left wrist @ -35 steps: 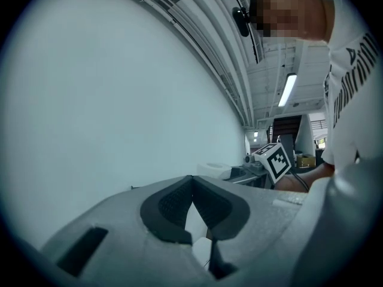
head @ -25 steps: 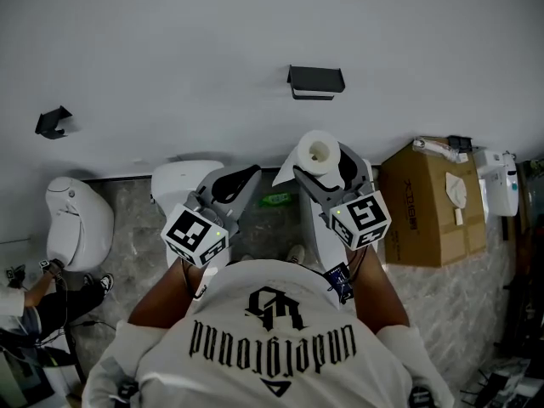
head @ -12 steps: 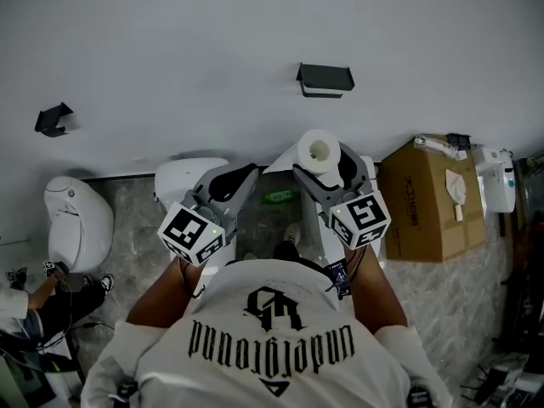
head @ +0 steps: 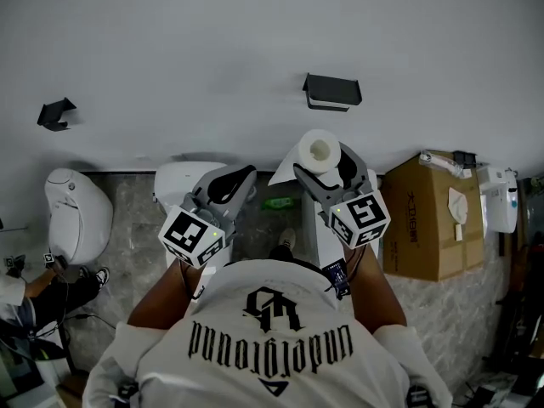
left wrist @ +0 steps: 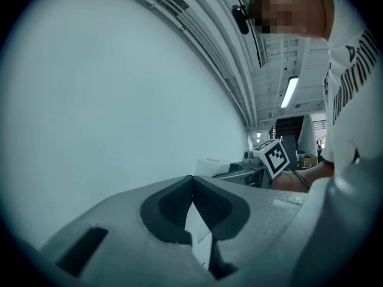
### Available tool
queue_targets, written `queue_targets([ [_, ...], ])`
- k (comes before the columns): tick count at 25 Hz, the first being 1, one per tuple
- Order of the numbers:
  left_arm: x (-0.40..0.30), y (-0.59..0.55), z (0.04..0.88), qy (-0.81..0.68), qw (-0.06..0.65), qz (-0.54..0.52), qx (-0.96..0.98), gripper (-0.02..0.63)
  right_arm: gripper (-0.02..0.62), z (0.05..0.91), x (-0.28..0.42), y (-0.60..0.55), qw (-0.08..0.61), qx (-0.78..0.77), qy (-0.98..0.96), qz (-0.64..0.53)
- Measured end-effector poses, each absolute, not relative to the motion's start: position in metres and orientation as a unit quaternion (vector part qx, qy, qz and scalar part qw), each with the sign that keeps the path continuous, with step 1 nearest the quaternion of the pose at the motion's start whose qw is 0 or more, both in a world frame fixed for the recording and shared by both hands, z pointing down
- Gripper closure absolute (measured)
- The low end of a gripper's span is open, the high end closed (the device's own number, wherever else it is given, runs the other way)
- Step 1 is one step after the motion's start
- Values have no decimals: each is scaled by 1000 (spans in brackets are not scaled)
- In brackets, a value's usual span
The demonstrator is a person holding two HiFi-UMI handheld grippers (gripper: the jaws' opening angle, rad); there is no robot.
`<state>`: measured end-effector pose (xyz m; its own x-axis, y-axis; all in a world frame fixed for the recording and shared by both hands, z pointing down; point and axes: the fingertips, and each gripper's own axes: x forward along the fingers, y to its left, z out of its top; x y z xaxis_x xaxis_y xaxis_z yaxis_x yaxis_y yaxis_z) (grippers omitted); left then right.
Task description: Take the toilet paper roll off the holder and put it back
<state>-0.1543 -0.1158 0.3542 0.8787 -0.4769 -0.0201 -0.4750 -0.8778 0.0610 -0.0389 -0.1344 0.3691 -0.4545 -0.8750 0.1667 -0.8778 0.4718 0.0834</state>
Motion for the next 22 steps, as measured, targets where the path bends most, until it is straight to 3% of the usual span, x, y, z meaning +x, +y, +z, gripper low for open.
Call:
queue_targets([
  [22, -52, -197, 358, -316, 24, 2, 948, 594, 255, 373, 61, -238, 73, 452, -889, 17],
])
